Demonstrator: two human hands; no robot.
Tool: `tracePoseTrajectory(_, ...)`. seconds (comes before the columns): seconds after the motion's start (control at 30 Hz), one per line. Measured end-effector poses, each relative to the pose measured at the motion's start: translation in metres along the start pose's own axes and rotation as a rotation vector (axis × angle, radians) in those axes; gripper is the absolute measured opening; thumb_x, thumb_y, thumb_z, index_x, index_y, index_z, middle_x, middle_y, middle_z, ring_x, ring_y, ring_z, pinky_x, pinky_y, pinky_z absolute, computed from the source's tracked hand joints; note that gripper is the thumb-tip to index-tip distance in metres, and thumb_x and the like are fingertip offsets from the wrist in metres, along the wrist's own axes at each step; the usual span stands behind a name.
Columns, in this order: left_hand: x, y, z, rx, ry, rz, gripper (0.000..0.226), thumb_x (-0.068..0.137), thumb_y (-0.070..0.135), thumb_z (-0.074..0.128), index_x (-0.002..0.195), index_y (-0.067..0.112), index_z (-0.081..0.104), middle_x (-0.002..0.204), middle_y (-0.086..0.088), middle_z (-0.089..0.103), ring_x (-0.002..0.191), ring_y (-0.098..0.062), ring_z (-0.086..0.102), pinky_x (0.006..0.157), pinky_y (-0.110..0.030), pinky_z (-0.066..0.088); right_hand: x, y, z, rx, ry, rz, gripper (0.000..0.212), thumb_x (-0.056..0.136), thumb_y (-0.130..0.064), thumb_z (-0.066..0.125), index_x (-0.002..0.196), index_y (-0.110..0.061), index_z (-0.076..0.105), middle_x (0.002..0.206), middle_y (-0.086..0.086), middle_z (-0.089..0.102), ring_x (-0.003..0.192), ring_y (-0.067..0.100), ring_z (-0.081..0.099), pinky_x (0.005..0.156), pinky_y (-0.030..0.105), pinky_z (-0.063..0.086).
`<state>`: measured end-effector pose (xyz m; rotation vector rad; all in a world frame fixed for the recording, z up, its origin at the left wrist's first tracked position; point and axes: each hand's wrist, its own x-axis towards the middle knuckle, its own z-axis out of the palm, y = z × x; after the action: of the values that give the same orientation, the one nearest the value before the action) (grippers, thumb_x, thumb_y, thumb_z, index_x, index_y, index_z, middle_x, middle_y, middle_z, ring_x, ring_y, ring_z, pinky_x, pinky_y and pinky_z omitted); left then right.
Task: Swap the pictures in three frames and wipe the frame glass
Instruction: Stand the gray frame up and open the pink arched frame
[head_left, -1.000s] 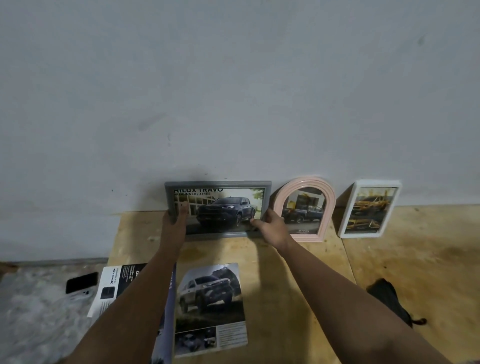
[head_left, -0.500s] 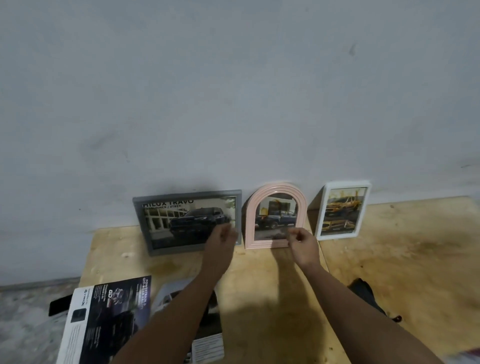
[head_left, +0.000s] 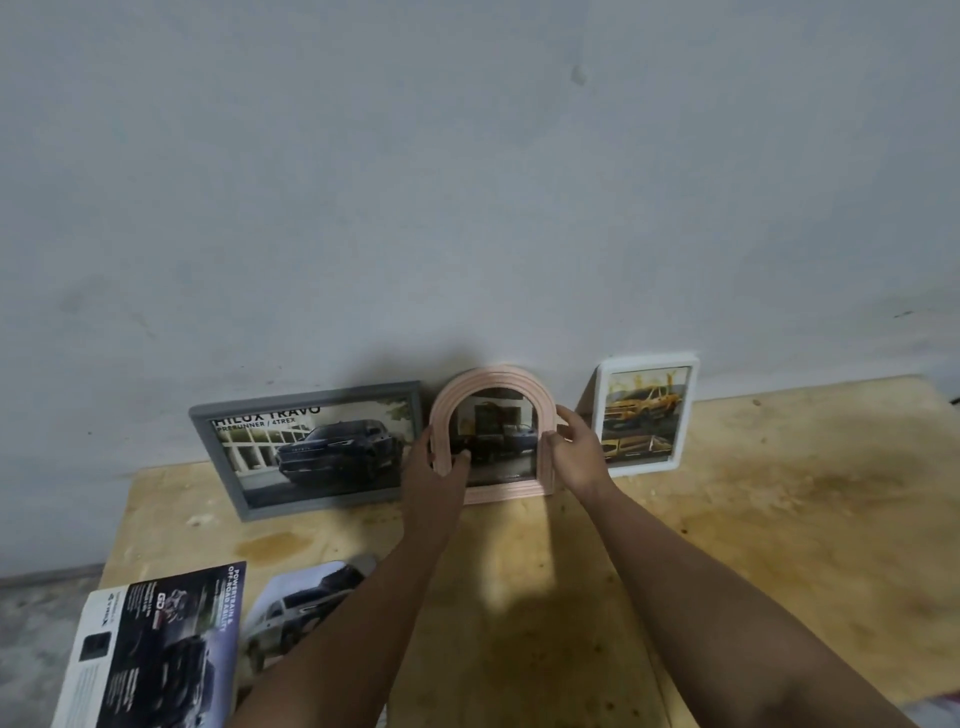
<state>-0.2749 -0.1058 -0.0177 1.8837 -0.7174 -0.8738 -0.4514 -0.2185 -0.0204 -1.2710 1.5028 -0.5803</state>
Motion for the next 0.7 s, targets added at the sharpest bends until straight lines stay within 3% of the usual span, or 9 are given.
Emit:
tracePoseTrajectory(0.3, -0.008, 0.000, 0.012, 0.047, 0.073, 0.016, 0.058, 0.096, 0.026, 0.071, 0.150, 0.024, 0.048, 0.140, -0.001, 0.060, 0.124, -0.017, 0.056, 0.103, -0.035, 0.046, 0.009, 0.006, -0.009, -0.110, 0.044, -0.099, 0.031, 0.102, -0.017, 0.058, 0.133, -0.018, 0.064, 0.117, 0.001, 0.070, 0.107, 0.021, 0.065, 0.093, 0.042, 0.058)
tracePoseTrajectory(0.4, -0.008, 0.004, 0.012, 0.082, 0.049, 0.016, 0.058, 0.097, 0.027, 0.069, 0.151, 0.022, 0.047, 0.140, -0.002, 0.061, 0.125, -0.021, 0.058, 0.105, -0.041, 0.049, 0.014, 0.008, -0.013, -0.136, 0.021, -0.118, 0.024, 0.100, -0.014, 0.059, 0.122, -0.015, 0.068, 0.109, 0.001, 0.071, 0.105, 0.023, 0.067, 0.093, 0.045, 0.058)
tracePoseTrajectory(0.57, -0.013, 0.007, 0.013, 0.116, -0.001, -0.006, 0.062, 0.097, 0.032, 0.068, 0.152, 0.017, 0.045, 0.143, -0.004, 0.060, 0.129, -0.024, 0.058, 0.108, -0.046, 0.049, 0.014, 0.020, -0.029, -0.068, -0.109, -0.077, 0.025, 0.098, -0.014, 0.063, 0.123, -0.015, 0.063, 0.114, 0.002, 0.069, 0.108, 0.025, 0.067, 0.093, 0.052, 0.058)
tracePoseTrajectory(0.7, -0.017, 0.000, 0.012, 0.148, -0.038, -0.031, 0.076, 0.088, 0.052, 0.066, 0.153, 0.020, 0.044, 0.148, -0.005, 0.058, 0.134, -0.027, 0.056, 0.109, -0.054, 0.049, -0.003, 0.024, -0.050, 0.049, -0.173, 0.018, 0.026, 0.101, -0.013, 0.059, 0.126, -0.018, 0.060, 0.115, 0.001, 0.068, 0.107, 0.025, 0.068, 0.088, 0.051, 0.061)
